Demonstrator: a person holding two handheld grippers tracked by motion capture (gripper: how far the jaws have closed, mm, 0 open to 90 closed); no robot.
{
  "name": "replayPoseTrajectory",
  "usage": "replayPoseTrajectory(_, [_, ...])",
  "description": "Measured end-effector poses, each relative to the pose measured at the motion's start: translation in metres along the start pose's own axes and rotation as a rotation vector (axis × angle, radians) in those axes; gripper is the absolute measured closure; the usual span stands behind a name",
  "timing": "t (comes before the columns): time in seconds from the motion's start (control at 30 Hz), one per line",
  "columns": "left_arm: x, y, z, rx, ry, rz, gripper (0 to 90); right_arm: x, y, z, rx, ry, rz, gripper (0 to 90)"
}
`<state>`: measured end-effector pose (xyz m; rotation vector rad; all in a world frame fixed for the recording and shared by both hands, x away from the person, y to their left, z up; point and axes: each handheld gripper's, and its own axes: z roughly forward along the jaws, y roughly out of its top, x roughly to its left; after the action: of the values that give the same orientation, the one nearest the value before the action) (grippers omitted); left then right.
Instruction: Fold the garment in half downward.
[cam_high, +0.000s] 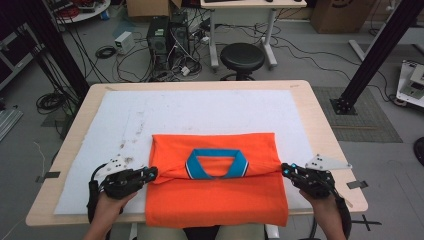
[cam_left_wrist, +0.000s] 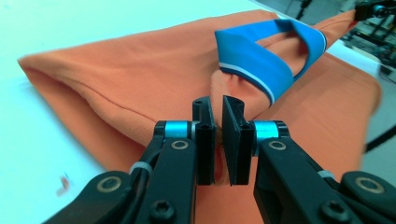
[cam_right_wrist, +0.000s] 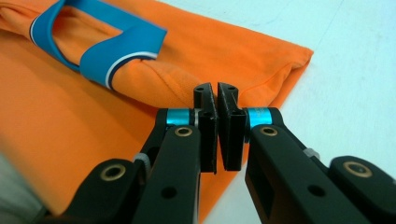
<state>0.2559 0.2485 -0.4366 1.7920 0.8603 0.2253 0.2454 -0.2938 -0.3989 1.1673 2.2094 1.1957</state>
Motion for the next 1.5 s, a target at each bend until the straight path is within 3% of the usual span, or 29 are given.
replayPoseTrajectory(0.1, [-0.005,-0.005,-0.006,0.012,-0.018,0.003,83.4,0.007,-0.008,-0.01,0.003,0.001,-0.004,87.6])
replayPoseTrajectory(0.23, [-0.007,-0.004,-0.002,0.025,-0.018,0.012,80.8,0.01,-0.011,-0.008,0.019,0.007,-0.006,87.1])
replayPoseTrajectory(0.3, [-0.004,0.0,0.0,0.005,0.011,-0.011,65.4,0.011,-0.008,-0.006,0.007,0.004,-0.002,78.1])
replayPoseTrajectory(0.4, [0.006,0.012,0.006,-0.019,0.101,-0.033,56.1,0.003,-0.001,-0.001,-0.023,-0.008,0.04,66.3])
replayPoseTrajectory(0.5, [0.021,0.023,0.015,-0.043,0.176,-0.059,51.7,-0.005,0.008,0.007,-0.028,-0.028,0.053,63.3])
replayPoseTrajectory(0.7, [0.053,0.037,0.036,-0.029,0.271,-0.103,45.6,-0.023,0.026,0.04,0.023,-0.092,0.08,61.8])
replayPoseTrajectory(0.93, [0.08,0.042,0.064,0.033,0.329,-0.16,43.2,-0.051,0.04,0.08,0.096,-0.164,0.151,58.5])
replayPoseTrajectory(1.17, [0.085,0.042,0.081,0.098,0.372,-0.137,43.2,-0.061,0.046,0.115,0.188,-0.179,0.182,54.2])
replayPoseTrajectory(1.3, [0.086,0.041,0.083,0.109,0.388,-0.137,43.5,-0.062,0.044,0.124,0.223,-0.212,0.178,49.9])
replayPoseTrajectory(1.5, [0.083,0.041,0.086,0.144,0.409,-0.105,49.0,-0.065,0.04,0.13,0.25,-0.2,0.197,48.8])
